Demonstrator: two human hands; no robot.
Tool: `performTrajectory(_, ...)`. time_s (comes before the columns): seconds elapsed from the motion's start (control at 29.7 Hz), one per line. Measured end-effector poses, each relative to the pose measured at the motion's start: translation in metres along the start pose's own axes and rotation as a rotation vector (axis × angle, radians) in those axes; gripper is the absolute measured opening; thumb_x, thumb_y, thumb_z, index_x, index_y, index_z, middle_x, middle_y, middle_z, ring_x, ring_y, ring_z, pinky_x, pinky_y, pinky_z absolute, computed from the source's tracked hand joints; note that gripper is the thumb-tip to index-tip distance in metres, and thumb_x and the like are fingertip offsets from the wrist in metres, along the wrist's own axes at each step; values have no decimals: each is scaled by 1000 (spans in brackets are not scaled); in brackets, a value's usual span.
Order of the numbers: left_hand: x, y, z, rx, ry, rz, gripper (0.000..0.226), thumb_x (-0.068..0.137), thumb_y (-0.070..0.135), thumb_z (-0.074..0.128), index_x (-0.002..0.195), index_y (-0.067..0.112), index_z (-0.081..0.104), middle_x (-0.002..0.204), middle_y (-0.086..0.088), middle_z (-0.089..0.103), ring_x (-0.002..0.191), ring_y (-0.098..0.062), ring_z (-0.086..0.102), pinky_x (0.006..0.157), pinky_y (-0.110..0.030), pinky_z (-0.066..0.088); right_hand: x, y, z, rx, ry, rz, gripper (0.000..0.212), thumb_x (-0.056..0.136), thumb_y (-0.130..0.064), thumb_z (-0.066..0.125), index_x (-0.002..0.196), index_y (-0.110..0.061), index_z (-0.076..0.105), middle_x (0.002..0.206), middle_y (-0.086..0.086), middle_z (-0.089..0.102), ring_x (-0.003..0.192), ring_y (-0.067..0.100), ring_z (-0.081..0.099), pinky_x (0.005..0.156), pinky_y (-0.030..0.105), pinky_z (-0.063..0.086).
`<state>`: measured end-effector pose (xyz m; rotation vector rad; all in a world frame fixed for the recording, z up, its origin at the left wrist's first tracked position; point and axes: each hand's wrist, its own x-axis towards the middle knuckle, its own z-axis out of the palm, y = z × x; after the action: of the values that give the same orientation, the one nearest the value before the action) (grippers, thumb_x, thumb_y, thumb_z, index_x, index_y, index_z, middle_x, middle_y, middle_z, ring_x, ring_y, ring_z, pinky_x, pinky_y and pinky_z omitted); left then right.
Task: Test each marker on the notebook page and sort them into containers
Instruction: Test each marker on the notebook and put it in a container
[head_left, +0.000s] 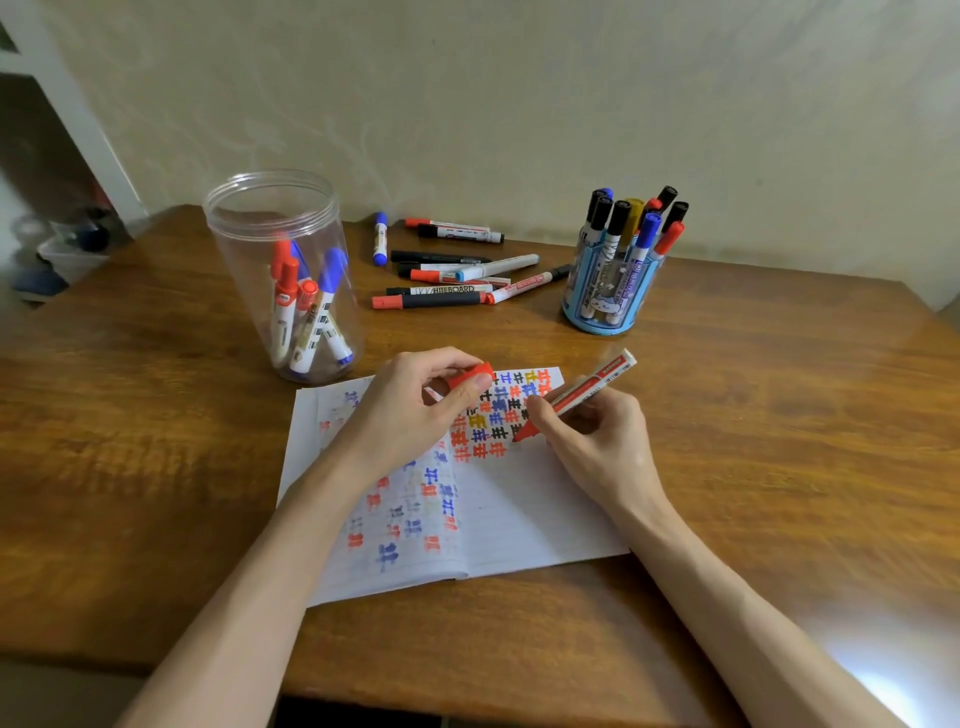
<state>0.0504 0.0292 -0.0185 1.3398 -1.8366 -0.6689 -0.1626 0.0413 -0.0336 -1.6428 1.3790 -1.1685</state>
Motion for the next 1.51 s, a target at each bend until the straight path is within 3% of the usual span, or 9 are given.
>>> performTrajectory(0.17,0,0,0,0,4,4,22,99,37,62,117,29,70,101,24,68,102,13,60,78,0,44,-1,1,2,-24,-9,-46,8,94,-23,78,88,-28,74,85,-22,77,82,-2,75,71,14,57)
performTrajectory(0.4,-1,-2,-1,13,2,6,24,100,39,62,119,27,71,104,21,70,104,10,61,79,0,44,-3,2,2,-135,23,-115,15,94,-21,77,83,-25,69,82,-21,72,73,-5,71,60,9,50)
performTrajectory(0.71,-1,-3,-1,8,-1,8,23,100,40,62,118,28,71,103,23,69,103,9,62,79,-1,45,-3,1,1,-34,-12,-78,11,94,-21,78,87,-27,73,90,-18,77,82,-2,76,71,15,58)
performTrajectory(0.94,-2,-5,-1,11,0,10,24,100,40,62,118,27,71,104,21,70,102,8,63,79,-2,46,-2,5,1,-107,14,-118,15,95,-21,76,84,-27,68,88,-15,76,81,3,75,67,19,59)
performTrajectory(1.14,-1,-5,0,14,3,28,22,100,38,63,117,27,72,102,22,70,102,8,62,80,-2,45,0,4,1,-38,16,-65,11,94,-22,78,83,-23,74,85,-15,78,77,0,75,67,13,56)
performTrajectory(1.28,-1,-5,0,22,2,24,23,100,39,62,117,27,71,103,24,69,104,10,61,80,0,43,-1,6,1,-59,-22,-60,9,94,-28,78,91,-19,77,91,-13,79,82,0,76,71,18,60)
performTrajectory(1.51,-1,-7,0,26,0,19,24,100,41,61,118,28,71,103,23,69,103,10,62,79,-2,46,0,6,0,-52,-12,-56,7,95,-21,77,88,-21,75,88,-19,76,80,-2,75,68,13,56)
